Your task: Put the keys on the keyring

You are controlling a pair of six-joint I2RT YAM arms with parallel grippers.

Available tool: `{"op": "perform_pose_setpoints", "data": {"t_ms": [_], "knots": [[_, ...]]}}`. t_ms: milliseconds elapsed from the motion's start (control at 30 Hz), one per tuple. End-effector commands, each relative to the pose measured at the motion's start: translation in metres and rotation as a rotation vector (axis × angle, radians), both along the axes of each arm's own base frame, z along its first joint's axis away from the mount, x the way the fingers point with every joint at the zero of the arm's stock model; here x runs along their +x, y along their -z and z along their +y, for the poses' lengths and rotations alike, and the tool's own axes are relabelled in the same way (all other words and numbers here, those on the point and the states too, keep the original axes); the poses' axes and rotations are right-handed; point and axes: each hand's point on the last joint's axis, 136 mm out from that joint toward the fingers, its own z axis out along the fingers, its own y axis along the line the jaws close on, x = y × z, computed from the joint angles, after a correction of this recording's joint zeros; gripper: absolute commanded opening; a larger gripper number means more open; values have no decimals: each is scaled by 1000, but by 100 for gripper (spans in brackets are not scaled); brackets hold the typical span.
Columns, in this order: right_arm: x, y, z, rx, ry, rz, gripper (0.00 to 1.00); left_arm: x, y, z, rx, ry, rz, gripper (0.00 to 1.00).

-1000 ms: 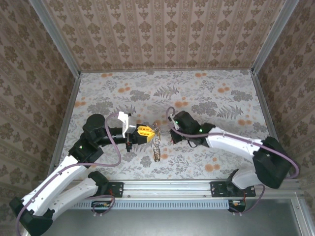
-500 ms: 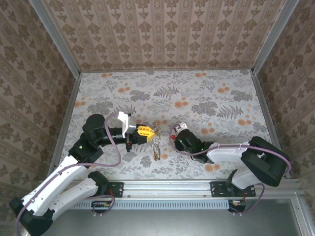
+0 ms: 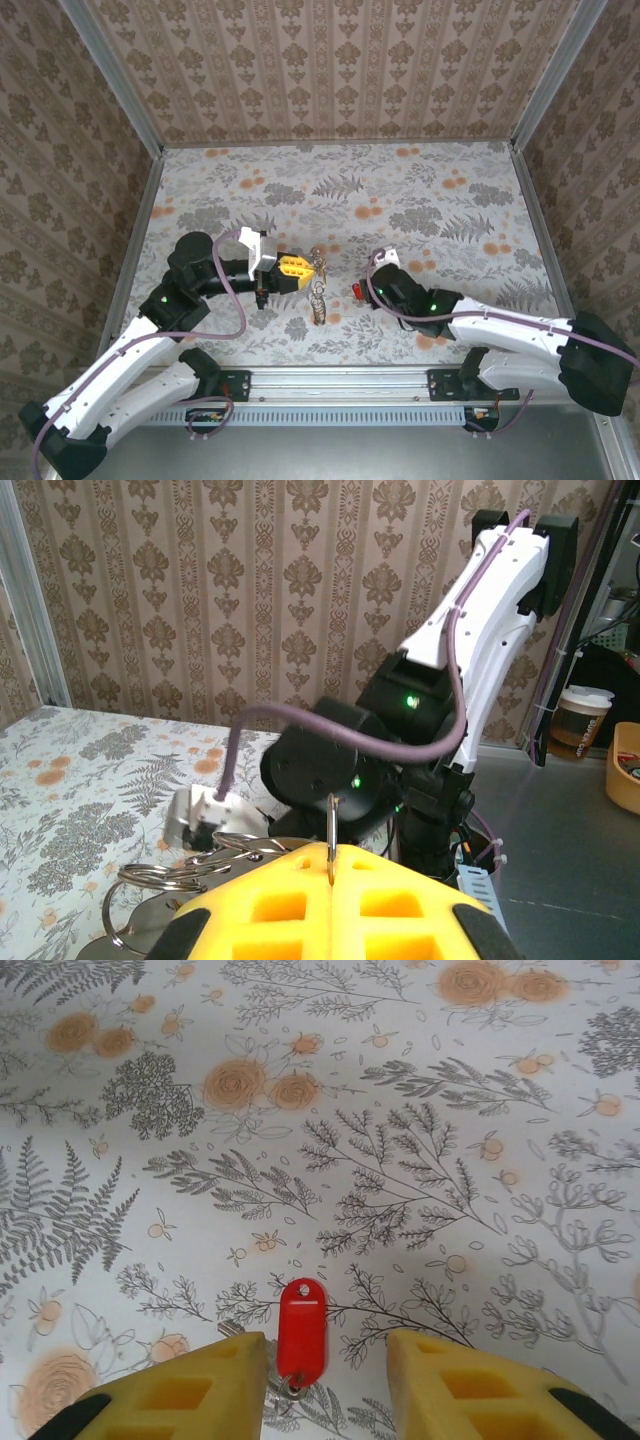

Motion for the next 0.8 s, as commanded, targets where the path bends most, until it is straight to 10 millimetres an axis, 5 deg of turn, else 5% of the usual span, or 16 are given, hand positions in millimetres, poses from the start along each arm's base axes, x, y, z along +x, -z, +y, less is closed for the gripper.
{"op": "perform_pose_setpoints", "data": {"t_ms": [0,200,367,767], "knots": [[-11,12,-21,-117,31,179,40,-7,-24,3,-60,22,-70,0],[-28,39,-1,-262,-82,533,44,-3,-23,3,-48,-2,-65,0],[-24,42,17,-342,-132,596,43,1,-21,3,-31,-30,-64,0],[-19,76,26,-395,-143,663,37,7,-21,6,-28,-75,-72,0]]}}
